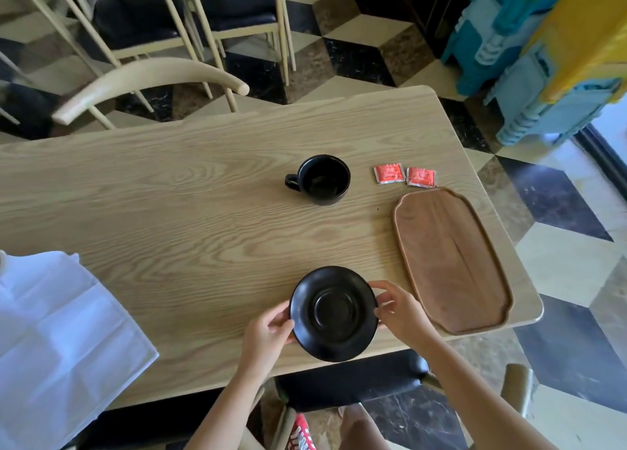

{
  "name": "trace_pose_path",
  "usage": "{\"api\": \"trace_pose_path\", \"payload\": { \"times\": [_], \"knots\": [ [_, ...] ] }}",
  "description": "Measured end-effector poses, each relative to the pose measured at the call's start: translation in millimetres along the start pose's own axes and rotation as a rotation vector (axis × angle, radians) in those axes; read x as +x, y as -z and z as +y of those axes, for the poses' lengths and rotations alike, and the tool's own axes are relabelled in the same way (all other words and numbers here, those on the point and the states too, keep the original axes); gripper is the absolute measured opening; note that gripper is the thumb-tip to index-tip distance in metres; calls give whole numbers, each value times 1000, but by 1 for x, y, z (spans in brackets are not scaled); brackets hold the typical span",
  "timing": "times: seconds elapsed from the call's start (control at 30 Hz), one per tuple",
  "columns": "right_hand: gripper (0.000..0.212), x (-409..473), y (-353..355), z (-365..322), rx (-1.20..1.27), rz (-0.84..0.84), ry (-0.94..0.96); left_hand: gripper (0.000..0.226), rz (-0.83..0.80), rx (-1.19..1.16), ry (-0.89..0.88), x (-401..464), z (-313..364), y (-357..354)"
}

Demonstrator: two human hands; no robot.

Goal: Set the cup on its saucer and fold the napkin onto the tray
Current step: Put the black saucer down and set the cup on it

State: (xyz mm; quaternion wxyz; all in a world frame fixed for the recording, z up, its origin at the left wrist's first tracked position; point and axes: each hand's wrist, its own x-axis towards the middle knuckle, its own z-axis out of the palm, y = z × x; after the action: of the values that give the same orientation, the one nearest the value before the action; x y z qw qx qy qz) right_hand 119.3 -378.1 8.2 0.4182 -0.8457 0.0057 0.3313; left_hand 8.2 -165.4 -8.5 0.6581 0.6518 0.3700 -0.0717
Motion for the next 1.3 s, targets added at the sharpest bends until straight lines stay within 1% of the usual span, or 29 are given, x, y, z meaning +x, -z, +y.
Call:
{"api": "trace_pose_path", "payload": {
  "times": [0.07, 0.1, 0.13, 0.2, 0.23, 0.3, 0.33, 0.37, 0.43, 0.47, 0.53, 0.57, 0.63, 0.73, 0.83, 0.9, 1.0, 1.07, 1.13, 1.2, 1.3],
  "knots": [
    [43, 2, 3, -1, -44, -35, -23, 31, -20, 103, 12, 3, 1, 3],
    [40, 4, 5, -4, -107, -47, -24, 31, -25, 210, -4, 6, 3, 7],
    [38, 7, 8, -8, -182, -40, -5, 35, -27, 351, -61, 9, 9, 11],
    [39, 14, 14, -21, -305, 53, 107, 50, -6, 603, -261, 19, 28, 18],
    [43, 20, 17, -31, -356, 113, 183, 54, 23, 694, -383, 27, 40, 20],
    [55, 35, 20, -55, -493, 197, 332, 56, 89, 862, -646, 48, 68, 16],
    [61, 44, 20, -66, -577, 219, 401, 58, 103, 955, -750, 61, 84, 11],
    [67, 54, 20, -78, -665, 229, 462, 62, 89, 1050, -819, 72, 100, 5],
    [73, 72, 20, -95, -818, 216, 533, 73, 4, 1258, -852, 91, 126, -9],
    [74, 80, 20, -101, -878, 196, 547, 77, -38, 1368, -818, 99, 134, -15],
    [74, 93, 23, -107, -971, 139, 542, 80, -101, 1540, -683, 110, 143, -25],
    [72, 98, 24, -107, -1010, 109, 529, 80, -133, 1582, -615, 113, 146, -28],
    [70, 105, 29, -106, -1062, 62, 502, 79, -180, 1597, -538, 117, 147, -32],
    [70, 109, 35, -101, -1091, 32, 521, 75, -161, 1592, -548, 120, 141, -33],
    [67, 108, 41, -97, -1090, 16, 578, 69, -123, 1552, -569, 111, 135, -36],
    [65, 107, 45, -93, -1095, 9, 631, 66, -110, 1494, -553, 99, 129, -41],
    [60, 100, 52, -86, -1077, -3, 731, 66, -100, 1430, -538, 76, 114, -45],
    [58, 92, 55, -77, -1084, 29, 834, 72, -82, 1415, -570, 62, 101, -44],
    [57, 83, 55, -65, -1097, 71, 914, 71, -91, 1395, -597, 49, 88, -41],
    [57, 75, 54, -52, -1096, 98, 962, 67, -93, 1380, -624, 39, 79, -40],
    [53, 66, 48, -38, -1084, 128, 983, 62, -53, 1392, -696, 32, 69, -38]
  ]
}}
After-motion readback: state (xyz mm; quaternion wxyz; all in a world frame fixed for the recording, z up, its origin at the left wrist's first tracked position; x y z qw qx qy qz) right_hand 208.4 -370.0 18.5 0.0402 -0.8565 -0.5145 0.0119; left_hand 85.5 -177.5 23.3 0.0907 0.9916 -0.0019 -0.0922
